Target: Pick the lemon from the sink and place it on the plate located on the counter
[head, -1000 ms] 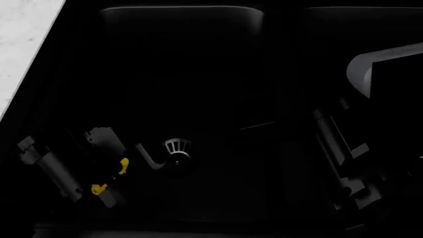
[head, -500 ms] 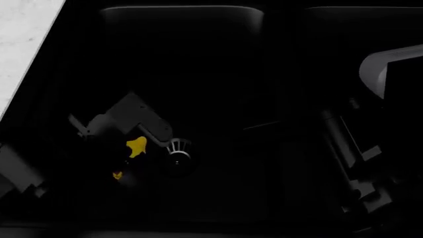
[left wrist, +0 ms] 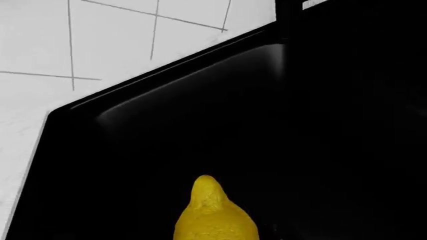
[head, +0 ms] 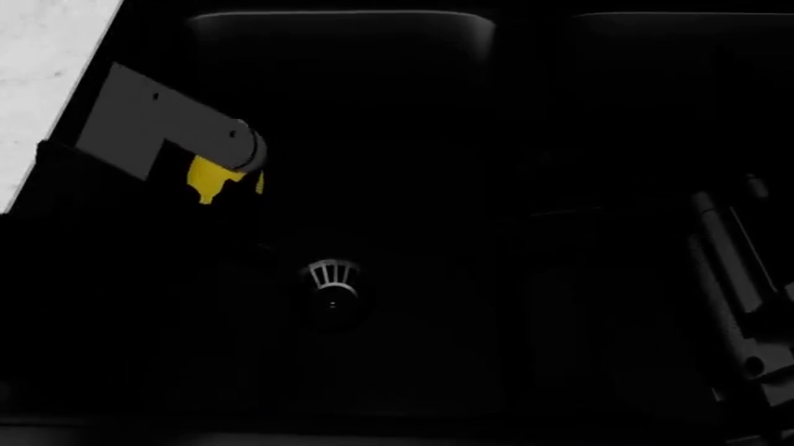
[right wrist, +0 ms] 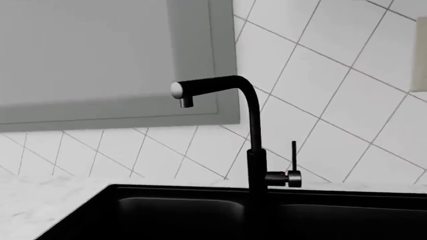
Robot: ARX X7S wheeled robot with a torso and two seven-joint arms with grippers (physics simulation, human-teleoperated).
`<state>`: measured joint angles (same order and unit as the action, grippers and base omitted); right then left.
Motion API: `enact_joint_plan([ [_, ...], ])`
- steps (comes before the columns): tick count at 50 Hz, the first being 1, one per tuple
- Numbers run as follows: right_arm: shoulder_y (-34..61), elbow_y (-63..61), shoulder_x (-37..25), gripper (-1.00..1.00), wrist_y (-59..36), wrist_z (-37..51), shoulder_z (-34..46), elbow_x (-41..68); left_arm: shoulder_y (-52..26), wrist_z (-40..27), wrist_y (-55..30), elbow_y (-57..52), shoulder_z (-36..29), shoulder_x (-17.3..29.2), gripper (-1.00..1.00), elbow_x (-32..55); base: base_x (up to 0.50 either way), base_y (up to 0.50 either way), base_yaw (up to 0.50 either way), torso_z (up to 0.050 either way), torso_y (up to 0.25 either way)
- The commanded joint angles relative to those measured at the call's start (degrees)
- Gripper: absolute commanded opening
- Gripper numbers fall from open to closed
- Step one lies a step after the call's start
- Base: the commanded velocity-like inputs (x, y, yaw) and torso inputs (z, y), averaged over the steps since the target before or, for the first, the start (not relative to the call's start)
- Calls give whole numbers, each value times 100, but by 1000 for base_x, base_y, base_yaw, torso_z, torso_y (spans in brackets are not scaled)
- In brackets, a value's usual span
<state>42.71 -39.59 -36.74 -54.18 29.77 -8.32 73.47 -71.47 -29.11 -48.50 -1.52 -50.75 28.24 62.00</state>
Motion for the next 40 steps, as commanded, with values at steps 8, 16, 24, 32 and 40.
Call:
enact_joint_plan([
  [8,-27,59,54,100,10,-38,-46,214,212,-1166,156,-1655,617,367,-100,571,0,0,0,0,0],
  [16,-18,66,60,100,3,-48,33,168,92,-1145,75,-1756,632,338,-100,706,0,0,0,-20,129],
  [24,-15,43,47,100,22,-61,38,196,204,-1130,170,-1818,622,362,-100,661,0,0,0,-34,216],
  [32,-37,-6,14,100,59,-43,-45,343,191,-1271,110,-1932,650,386,-100,758,1,0,0,-34,217],
  [40,-56,-6,3,100,87,-68,-44,312,204,-1286,119,-1934,649,388,-100,765,1,0,0,-34,217],
])
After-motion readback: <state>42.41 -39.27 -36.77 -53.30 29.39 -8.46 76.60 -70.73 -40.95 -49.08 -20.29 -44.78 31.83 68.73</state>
